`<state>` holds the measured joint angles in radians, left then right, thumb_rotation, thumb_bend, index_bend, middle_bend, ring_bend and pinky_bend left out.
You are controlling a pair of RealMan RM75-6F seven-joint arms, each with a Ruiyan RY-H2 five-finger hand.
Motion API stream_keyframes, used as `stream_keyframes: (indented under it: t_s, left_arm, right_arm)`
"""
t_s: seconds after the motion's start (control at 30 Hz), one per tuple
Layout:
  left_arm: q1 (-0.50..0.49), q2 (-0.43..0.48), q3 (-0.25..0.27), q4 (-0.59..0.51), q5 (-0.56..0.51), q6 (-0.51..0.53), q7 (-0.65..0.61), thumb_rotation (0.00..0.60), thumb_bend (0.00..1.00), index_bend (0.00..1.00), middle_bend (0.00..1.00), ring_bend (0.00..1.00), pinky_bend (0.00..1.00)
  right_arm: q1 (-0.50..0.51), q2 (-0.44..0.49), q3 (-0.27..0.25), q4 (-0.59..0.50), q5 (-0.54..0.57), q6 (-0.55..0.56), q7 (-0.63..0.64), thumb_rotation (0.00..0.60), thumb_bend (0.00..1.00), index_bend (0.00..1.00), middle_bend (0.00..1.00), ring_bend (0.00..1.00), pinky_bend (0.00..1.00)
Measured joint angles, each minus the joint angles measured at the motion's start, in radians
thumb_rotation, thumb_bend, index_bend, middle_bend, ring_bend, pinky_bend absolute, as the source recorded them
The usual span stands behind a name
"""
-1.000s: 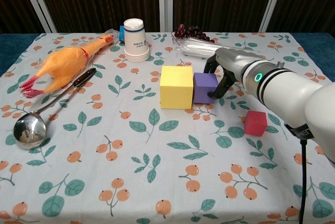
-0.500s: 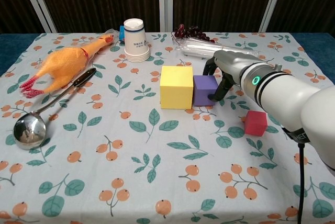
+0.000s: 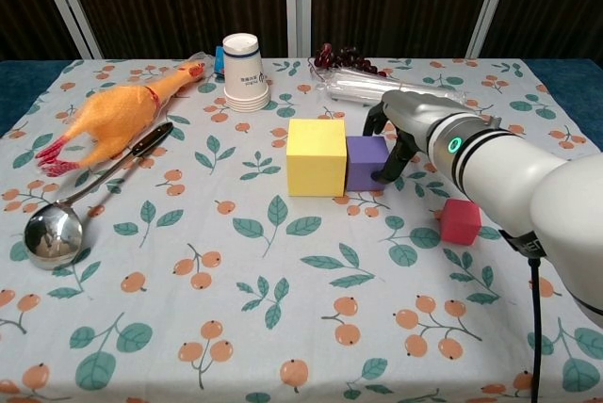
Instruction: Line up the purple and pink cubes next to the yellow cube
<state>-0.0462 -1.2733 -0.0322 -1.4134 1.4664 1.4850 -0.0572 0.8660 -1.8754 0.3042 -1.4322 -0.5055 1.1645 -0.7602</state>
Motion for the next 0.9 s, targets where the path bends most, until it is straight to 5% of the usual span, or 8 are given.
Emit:
stream_keyframes:
  t_s: [0.4,0.6,0.9]
  left_arm:
    - [0.001,0.006,-0.005,-0.001,0.002,0.009,-0.004,0.6,0.02,0.24,0.17,0.12,0.12]
    - [-0.001,0.017,-0.008,-0.023,0.008,0.015,0.013,0.6,0.02,0.24,0.17,0.12,0.12]
    - [-0.004,0.043,-0.012,-0.086,0.015,0.024,0.064,0.6,0.02,0.24,0.17,0.12,0.12]
  right_arm:
    - [-0.037,0.091,-0.022,-0.11,-0.044,0.015,0.008,0.6,0.16,0.15,0.1,0.0,0.0]
    - [-0.092,0.273,-0.068,-0.257,-0.141,-0.018,0.063,0.6,0.18,0.17,0.08,0.0,0.0]
    - [-0.164,0.566,-0.217,-0.36,-0.465,-0.191,0.202,0.6,0.18,0.26,0.09,0.0,0.0]
